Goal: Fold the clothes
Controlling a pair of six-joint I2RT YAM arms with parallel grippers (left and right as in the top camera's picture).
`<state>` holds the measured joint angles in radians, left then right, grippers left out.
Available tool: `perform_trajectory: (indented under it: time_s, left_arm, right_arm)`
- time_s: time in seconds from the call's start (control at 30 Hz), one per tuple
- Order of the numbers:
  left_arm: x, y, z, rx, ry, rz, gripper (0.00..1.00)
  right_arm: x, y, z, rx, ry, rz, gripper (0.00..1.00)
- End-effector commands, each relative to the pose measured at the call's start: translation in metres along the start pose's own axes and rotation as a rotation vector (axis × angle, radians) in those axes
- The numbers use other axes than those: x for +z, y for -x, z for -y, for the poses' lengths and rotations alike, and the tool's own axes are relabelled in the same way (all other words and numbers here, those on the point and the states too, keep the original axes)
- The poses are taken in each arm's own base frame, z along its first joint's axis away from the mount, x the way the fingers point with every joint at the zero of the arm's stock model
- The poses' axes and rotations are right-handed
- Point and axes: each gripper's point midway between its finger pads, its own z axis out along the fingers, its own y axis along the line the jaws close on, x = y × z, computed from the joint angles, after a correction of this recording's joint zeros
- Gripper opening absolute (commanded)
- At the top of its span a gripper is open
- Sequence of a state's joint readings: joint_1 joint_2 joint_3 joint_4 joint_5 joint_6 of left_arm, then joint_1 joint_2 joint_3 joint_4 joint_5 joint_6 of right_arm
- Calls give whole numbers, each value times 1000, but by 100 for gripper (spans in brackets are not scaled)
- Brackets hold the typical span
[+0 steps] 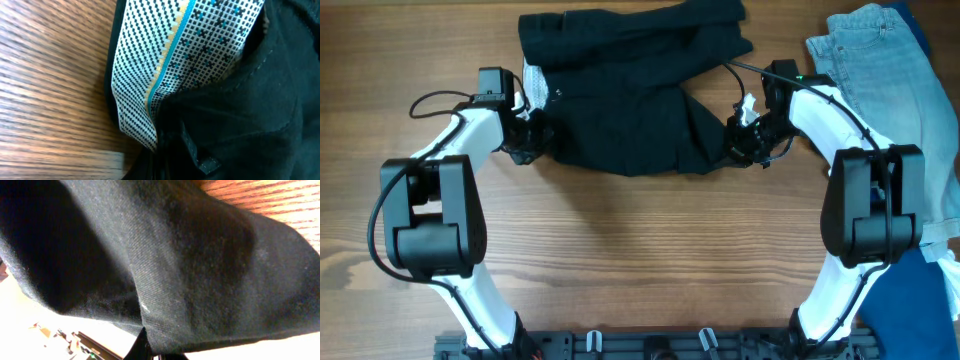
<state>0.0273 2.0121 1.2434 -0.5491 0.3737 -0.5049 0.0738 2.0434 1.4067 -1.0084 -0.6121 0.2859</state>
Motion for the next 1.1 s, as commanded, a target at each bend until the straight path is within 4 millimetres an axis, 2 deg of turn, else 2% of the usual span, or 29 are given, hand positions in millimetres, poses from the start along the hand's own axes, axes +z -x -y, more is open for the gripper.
perform_trajectory:
  time_s: [0.0, 0.2, 0.33, 0.53, 0.73, 0.83, 0.93, 1.07]
  left_arm:
    - [20, -27, -14, -50, 27, -99, 4]
    - [20, -26, -14, -48, 31, -97, 4]
    - [20, -21, -26, -46, 98, -61, 4]
    - [19, -19, -31, -47, 127, -50, 4]
    - [19, -18, -32, -46, 131, -44, 4]
    - [19, -17, -34, -45, 141, -37, 4]
    - [19, -17, -35, -45, 146, -35, 4]
    - [18, -21, -37, -51, 156, -50, 4]
  right_arm:
    - [5, -3, 5, -8, -9, -21, 4]
    - [6, 6, 11, -32, -51, 17, 4]
    - [6, 12, 28, -62, -181, 54, 4]
    - [6, 16, 39, -96, -296, 79, 5]
    - [-10, 38, 71, -125, -542, 189, 4]
    - [-17, 43, 80, -126, -610, 219, 4]
    - [-20, 48, 81, -139, -625, 239, 4]
    - [-18, 41, 82, -130, -626, 210, 4]
